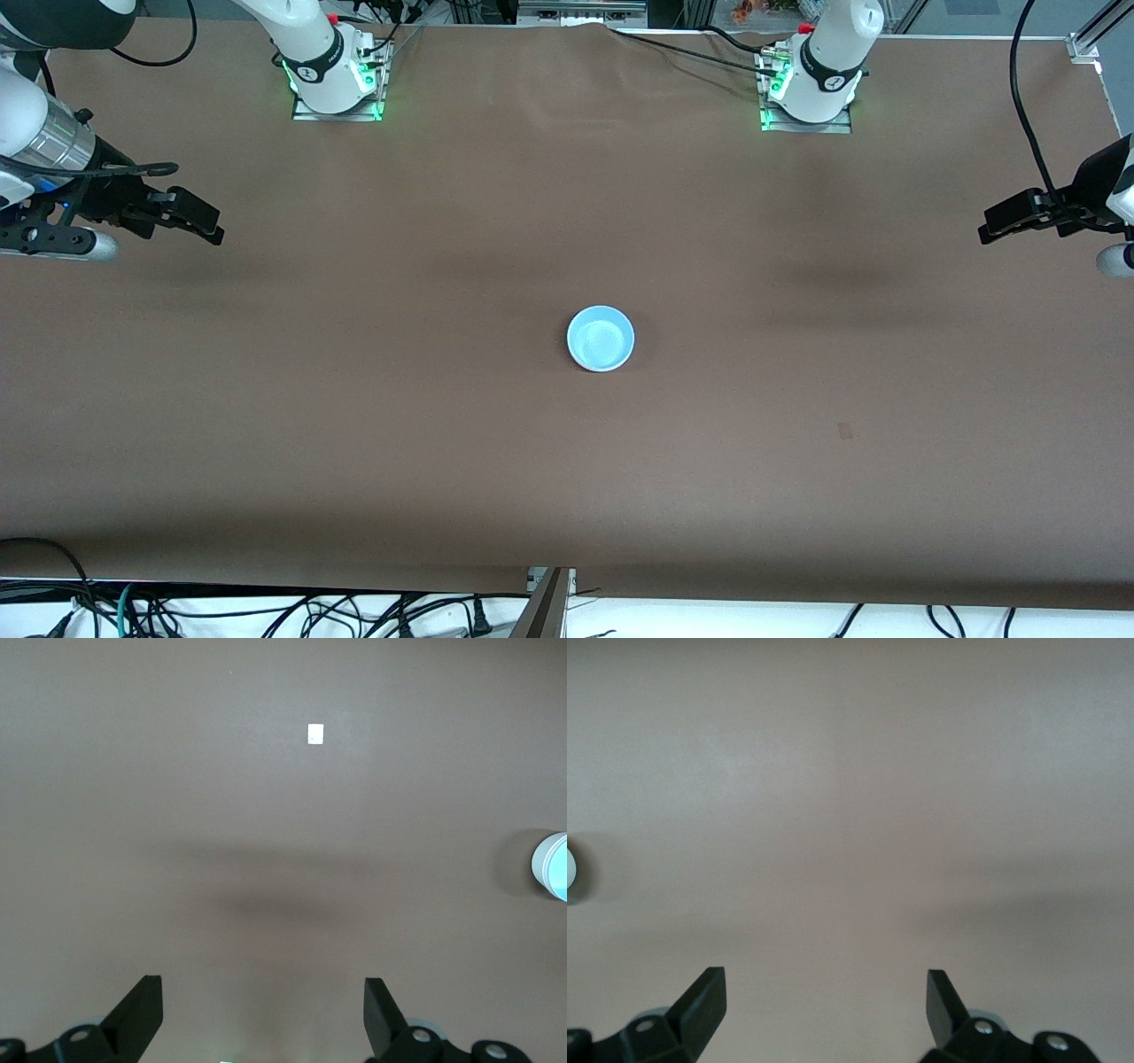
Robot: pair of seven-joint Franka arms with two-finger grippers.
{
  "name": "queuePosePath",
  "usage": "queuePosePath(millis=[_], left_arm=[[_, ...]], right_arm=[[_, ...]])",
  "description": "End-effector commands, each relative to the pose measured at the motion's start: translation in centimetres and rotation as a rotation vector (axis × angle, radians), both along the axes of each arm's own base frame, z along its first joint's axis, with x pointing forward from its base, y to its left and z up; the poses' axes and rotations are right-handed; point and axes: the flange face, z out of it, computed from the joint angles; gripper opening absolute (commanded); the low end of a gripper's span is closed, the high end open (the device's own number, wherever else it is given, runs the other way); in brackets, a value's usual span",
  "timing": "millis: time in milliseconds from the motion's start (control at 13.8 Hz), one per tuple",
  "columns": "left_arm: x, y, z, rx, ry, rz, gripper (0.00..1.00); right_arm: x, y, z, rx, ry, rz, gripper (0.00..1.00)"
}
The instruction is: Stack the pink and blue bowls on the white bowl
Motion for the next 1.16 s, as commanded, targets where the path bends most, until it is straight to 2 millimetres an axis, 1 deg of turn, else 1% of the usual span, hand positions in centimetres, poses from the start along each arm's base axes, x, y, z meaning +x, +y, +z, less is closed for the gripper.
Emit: queuePosePath(millis=[0,72,217,361,433,1084], left_arm=[[0.2,-0.1,0.5,0.002,0.003,-0.017,1.0],[0.2,0.0,0.6,0.002,0.001,-0.015,1.0],[0.2,0.1,0.6,0.002,0.001,-0.014,1.0],[0.2,0.1,0.5,0.002,0.003,-0.014,1.0],[0.2,0.2,0.6,0.002,0.001,-0.012,1.0],[0.2,0.2,0.5,0.002,0.003,-0.012,1.0]], right_arm=[[0.7,-1.4,0.4,-0.013,-0.012,-0.012,1.0],[0.7,-1.8,0.4,-0.02,-0.012,-0.017,1.0],[0.8,-1.9,0.5,-0.033,-0.013,-0.025,1.0],[0.8,-3.1,0.5,-0.032,-0.012,-0.043,1.0],[0.8,-3.3,0.6,-0.032,-0.014,-0.046,1.0],[0.8,-3.5,0.5,-0.024,-0.01,-0.053,1.0]])
